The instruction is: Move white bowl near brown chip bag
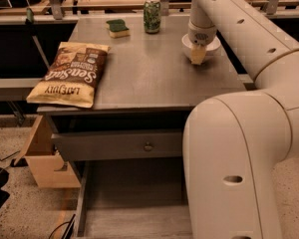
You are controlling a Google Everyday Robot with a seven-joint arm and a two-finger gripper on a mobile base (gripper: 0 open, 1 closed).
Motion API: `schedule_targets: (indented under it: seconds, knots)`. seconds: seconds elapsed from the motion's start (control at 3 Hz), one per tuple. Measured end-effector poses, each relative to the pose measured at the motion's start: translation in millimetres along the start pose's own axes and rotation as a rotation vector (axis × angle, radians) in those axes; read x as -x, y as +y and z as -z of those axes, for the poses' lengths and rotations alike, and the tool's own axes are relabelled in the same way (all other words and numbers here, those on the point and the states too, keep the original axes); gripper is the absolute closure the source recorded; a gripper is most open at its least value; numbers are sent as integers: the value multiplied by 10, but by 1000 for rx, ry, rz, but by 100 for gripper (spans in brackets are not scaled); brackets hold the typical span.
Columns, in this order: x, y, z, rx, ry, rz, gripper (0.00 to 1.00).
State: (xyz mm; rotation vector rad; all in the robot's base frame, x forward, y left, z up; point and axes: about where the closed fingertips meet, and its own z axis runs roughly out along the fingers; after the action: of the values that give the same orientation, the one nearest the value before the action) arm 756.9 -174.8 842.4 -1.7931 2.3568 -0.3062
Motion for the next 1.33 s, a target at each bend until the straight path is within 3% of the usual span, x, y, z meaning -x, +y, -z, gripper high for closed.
schedule_targets:
  seconds: [0.33, 0.67, 1.0, 1.33]
  knots:
    - [0, -3, 9, 0, 0, 0, 100]
    - [23, -38, 114, -33, -15, 10, 100]
    - [36, 68, 440, -89, -62, 61, 100]
    - [88, 375, 928, -159, -141, 132, 100]
